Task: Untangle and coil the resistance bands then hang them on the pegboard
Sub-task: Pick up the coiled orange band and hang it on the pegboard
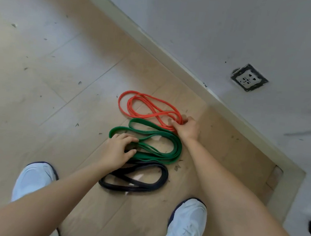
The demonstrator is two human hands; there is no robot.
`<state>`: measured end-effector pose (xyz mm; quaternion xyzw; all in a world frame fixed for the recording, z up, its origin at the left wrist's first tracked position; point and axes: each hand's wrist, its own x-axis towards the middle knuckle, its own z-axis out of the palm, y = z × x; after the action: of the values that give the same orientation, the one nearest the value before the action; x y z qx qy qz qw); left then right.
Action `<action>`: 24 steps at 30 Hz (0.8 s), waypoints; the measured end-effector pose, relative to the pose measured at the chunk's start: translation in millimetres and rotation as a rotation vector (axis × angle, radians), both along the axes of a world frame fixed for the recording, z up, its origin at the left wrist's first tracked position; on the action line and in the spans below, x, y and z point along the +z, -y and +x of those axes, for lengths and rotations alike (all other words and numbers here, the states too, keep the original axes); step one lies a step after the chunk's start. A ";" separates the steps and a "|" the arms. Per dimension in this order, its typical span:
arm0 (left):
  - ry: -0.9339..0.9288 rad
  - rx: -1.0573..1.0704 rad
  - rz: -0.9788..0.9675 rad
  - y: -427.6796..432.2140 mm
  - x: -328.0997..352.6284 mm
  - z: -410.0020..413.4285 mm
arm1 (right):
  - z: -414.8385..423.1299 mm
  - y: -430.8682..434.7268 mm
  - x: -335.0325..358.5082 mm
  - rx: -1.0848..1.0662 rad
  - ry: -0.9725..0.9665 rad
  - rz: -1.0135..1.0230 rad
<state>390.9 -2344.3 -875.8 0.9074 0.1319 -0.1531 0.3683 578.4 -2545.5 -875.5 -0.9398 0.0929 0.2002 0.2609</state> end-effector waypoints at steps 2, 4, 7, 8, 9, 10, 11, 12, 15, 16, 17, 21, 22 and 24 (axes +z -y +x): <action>0.006 0.024 -0.025 -0.1 -1.8 0.8 | 4.5 -7.0 -3.7 0.015 -0.018 -0.001; 0.000 0.015 -0.037 -2.0 -3.0 1.4 | 10.9 -9.2 -5.2 0.024 -0.042 0.034; -0.016 -0.001 -0.050 -4.8 -0.8 1.9 | 28.3 -3.1 -3.9 0.053 -0.008 0.061; -0.026 -0.011 -0.059 -6.0 0.7 2.1 | 34.8 -1.3 -0.2 0.080 -0.003 0.072; -0.042 -0.028 -0.063 -7.7 1.3 2.3 | 39.4 -2.1 9.6 0.106 0.000 0.093; -0.061 -0.050 -0.067 -10.3 1.2 2.8 | 43.4 -3.8 21.8 0.131 -0.001 0.129; -0.089 -0.079 -0.070 -13.5 2.2 3.5 | 46.3 -6.4 35.2 0.158 0.004 0.166; -0.113 -0.109 -0.077 -16.5 4.5 4.6 | 47.6 -10.2 51.6 0.183 0.013 0.208; -0.157 -0.164 -0.117 -22.9 17.8 9.4 | 47.6 -21.2 99.6 0.258 0.060 0.331; -0.150 -0.153 -0.132 -24.7 25.8 11.0 | 45.3 -25.2 114.8 0.297 0.080 0.361; -0.128 -0.118 -0.146 -26.8 34.2 12.4 | 42.6 -29.5 129.4 0.334 0.100 0.384; 0.147 0.164 -0.258 -33.7 76.9 20.2 | 30.5 -44.2 180.5 0.503 0.174 0.411; 0.229 0.214 -0.258 -33.6 90.2 24.6 | 27.4 -46.5 193.1 0.546 0.183 0.409; 0.373 0.253 -0.231 -31.0 122.7 36.2 | 21.6 -49.2 220.4 0.615 0.197 0.396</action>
<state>427.1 -2313.3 -753.2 0.8481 0.1557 0.0500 0.5039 599.9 -2496.3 -655.1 -0.8697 -0.2598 0.1921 0.3730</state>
